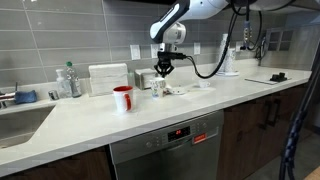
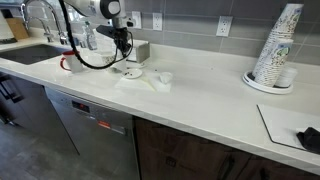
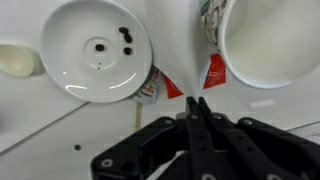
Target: Place the small paper towel to the right of the teacup
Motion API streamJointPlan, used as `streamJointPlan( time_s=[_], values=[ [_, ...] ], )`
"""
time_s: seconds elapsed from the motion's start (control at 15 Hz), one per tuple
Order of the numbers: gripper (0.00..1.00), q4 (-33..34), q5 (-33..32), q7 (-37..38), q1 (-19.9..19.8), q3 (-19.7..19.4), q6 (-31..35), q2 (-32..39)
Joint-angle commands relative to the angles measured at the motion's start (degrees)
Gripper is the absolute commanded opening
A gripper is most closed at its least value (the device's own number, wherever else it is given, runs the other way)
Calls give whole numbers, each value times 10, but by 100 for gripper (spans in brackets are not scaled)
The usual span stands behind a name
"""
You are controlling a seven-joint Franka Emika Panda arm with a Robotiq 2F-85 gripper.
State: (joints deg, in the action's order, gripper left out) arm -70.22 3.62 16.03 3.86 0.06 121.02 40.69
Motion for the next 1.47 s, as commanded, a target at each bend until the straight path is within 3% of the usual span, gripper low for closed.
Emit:
streamJointPlan(
  time_s=[0.0,0.47,1.13,1.2,1.4],
  values=[
    [3,-12,13,-5,-6,3,-15,-22],
    [3,-16,11,20,-14,-16,18,-52],
    [3,-9,-105,151,6,-123,151,-21],
    [4,-2,-81,121,-4,-97,129,-28],
    [4,-1,-83,122,-6,-100,131,-26]
  ],
)
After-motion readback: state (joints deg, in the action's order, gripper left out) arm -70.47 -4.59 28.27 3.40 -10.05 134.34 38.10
